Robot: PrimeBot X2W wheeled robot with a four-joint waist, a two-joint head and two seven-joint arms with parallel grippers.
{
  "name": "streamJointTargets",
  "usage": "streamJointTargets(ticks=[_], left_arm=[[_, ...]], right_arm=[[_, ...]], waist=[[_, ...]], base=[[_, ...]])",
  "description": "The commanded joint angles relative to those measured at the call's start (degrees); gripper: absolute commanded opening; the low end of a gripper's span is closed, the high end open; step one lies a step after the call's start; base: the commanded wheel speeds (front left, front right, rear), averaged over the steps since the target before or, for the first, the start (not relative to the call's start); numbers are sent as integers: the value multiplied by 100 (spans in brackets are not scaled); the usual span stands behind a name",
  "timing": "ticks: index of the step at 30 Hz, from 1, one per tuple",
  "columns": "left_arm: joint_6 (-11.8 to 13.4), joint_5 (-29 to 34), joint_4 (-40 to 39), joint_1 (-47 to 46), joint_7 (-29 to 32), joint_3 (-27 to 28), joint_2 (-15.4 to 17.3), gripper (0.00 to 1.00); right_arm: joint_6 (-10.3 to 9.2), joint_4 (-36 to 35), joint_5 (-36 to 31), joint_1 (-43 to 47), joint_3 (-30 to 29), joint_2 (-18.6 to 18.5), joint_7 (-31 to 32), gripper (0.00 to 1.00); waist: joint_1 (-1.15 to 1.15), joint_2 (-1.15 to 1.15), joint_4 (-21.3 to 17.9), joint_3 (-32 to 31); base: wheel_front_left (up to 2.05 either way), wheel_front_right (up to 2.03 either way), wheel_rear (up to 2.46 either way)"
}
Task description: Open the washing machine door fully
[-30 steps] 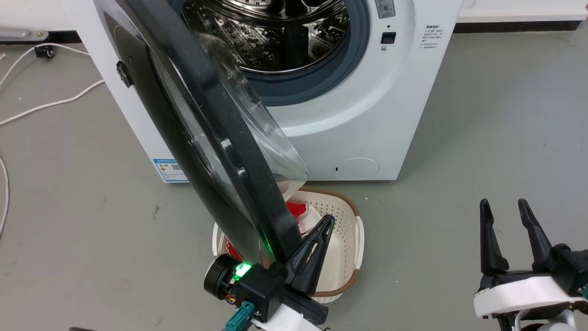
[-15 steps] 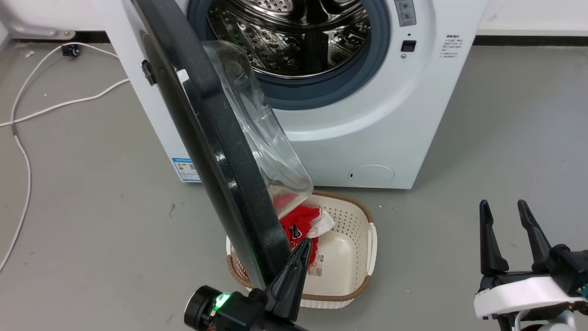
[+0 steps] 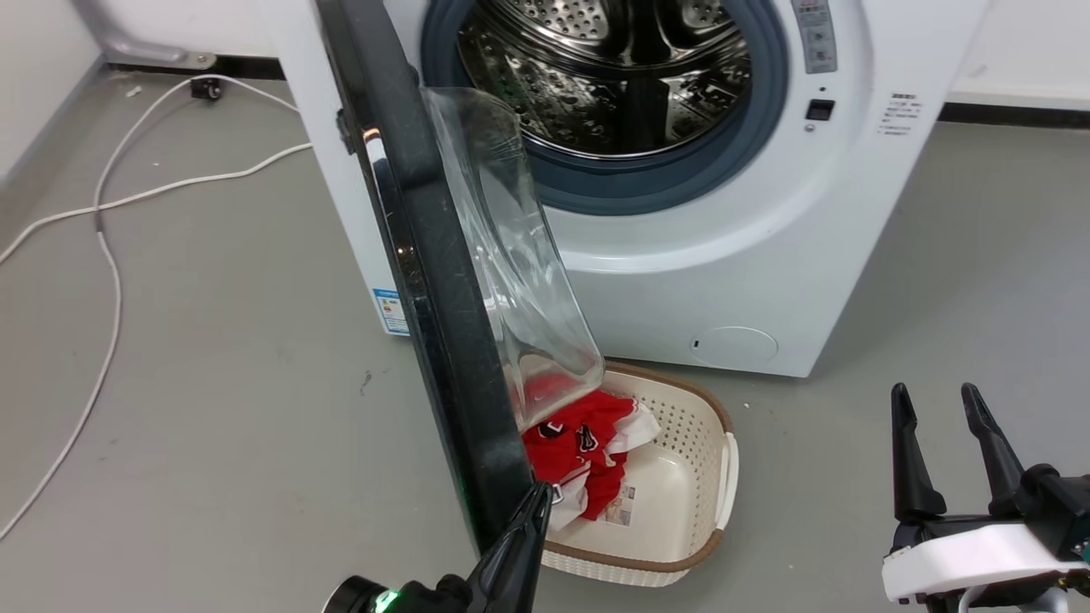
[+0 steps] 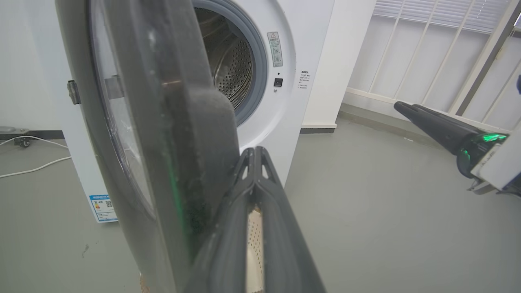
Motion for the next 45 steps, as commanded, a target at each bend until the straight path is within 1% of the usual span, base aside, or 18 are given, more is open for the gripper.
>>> streamJointTargets(ticks=[1, 7, 18, 24, 31, 39, 45], left_arm=[[128, -27, 20, 58, 23, 159, 90, 0], [234, 34, -141, 185, -20, 187, 139, 0], [418, 31, -280, 273, -129, 311, 149, 0], [481, -39, -233, 234, -210, 503, 206, 0], [538, -191, -101, 115, -302, 913, 296, 0], [666, -343, -97, -29, -352, 1582, 385, 0], [773, -439, -242, -194, -361, 2199, 281, 0]], right_arm=[[-4, -28, 30, 53, -20, 11, -5, 100], [-4, -80, 28, 109, -116, 12, 14, 100], [-4, -212, -23, 157, -221, 12, 49, 100], [-4, -301, -34, 156, -256, 12, 90, 100], [-4, -382, -55, 161, -255, 11, 138, 100], [-4, -488, -76, 120, -256, 11, 219, 100], [-4, -578, -102, 44, -313, 11, 284, 100]], waist=[[0, 0, 96, -14], [0, 0, 433, 11], [0, 0, 1198, 120], [0, 0, 1465, 189], [0, 0, 1534, 261], [0, 0, 1447, 402], [0, 0, 1372, 573]], base=[[0, 0, 0], [0, 0, 0], [0, 0, 0], [0, 0, 0], [0, 0, 0], [0, 0, 0], [0, 0, 0]])
